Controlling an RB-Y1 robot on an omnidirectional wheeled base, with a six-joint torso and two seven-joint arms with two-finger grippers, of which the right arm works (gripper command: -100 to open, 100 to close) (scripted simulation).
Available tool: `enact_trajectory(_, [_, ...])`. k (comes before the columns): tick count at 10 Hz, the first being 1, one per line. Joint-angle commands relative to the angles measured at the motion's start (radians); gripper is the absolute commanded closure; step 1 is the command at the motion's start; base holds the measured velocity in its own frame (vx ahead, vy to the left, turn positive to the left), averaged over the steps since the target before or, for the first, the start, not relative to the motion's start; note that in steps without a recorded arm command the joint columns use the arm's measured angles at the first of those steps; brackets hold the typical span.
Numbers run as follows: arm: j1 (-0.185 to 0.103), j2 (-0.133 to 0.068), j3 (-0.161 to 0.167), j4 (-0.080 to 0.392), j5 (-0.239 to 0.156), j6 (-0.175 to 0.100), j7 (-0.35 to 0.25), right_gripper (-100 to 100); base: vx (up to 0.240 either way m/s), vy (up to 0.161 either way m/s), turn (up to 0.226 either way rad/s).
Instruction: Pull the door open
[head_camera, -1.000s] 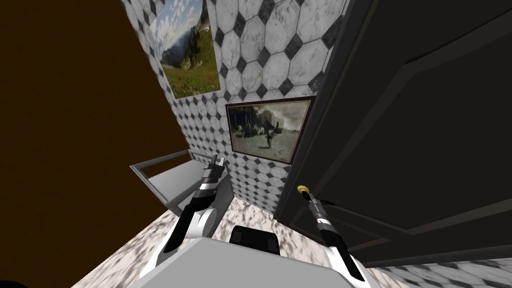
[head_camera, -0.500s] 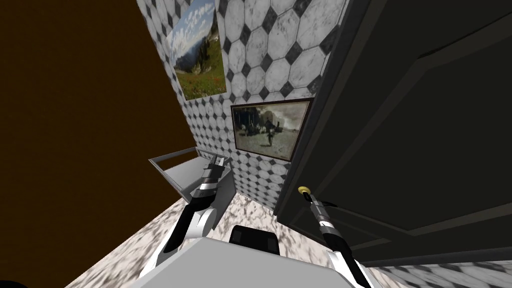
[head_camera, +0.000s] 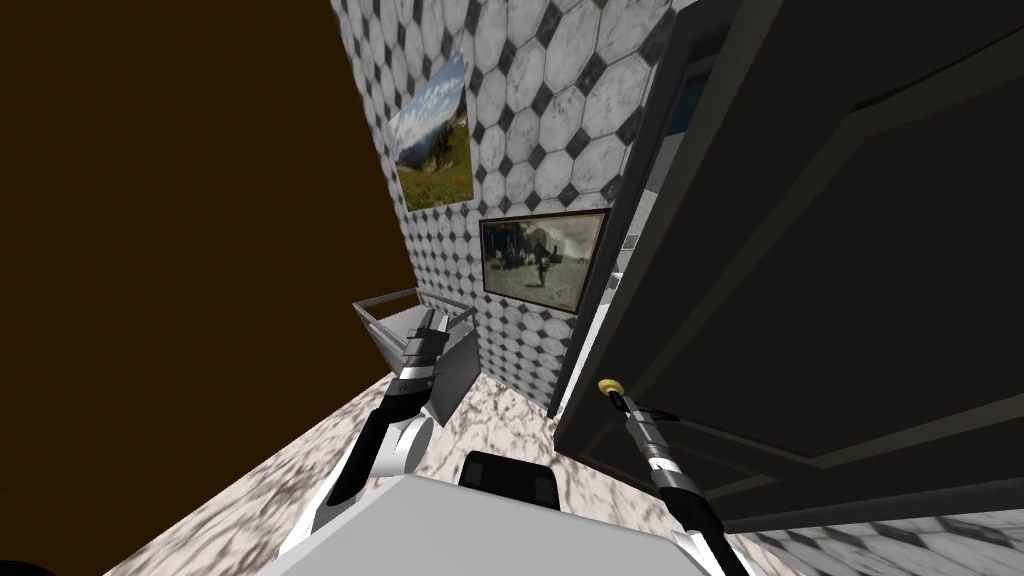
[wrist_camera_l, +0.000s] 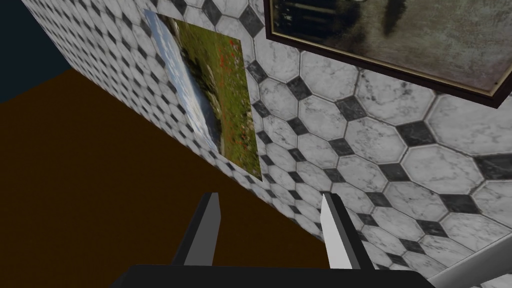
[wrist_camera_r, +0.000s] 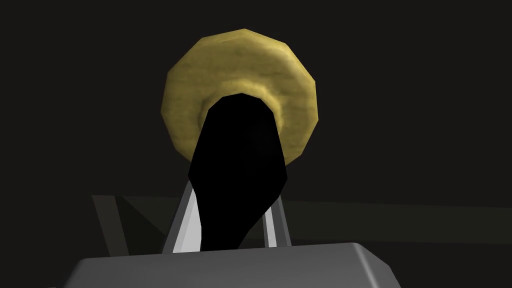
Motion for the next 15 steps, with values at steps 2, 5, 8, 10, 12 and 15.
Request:
enact_trajectory(2, [0.01,-0.008,0.008,-0.003,0.003,-0.012,-0.01,100,-0.15,-0.034,0.062])
enact_trajectory(5, [0.051,-0.023,0.017,-0.009,0.006,-0.052,-0.03,100,-0.183,-0.047,0.167])
enact_trajectory(8, [0.091,-0.041,0.023,-0.018,0.008,-0.093,-0.049,100,-0.204,-0.065,0.181])
enact_trajectory(10, [0.12,-0.054,0.028,-0.024,0.01,-0.122,-0.061,100,-0.218,-0.05,0.178])
enact_trajectory(12, [0.117,-0.055,0.029,-0.018,0.01,-0.123,-0.064,100,-0.163,-0.041,0.1])
enact_trajectory(15, [0.144,-0.073,0.039,0.002,0.014,-0.179,-0.083,100,-0.205,-0.054,0.173])
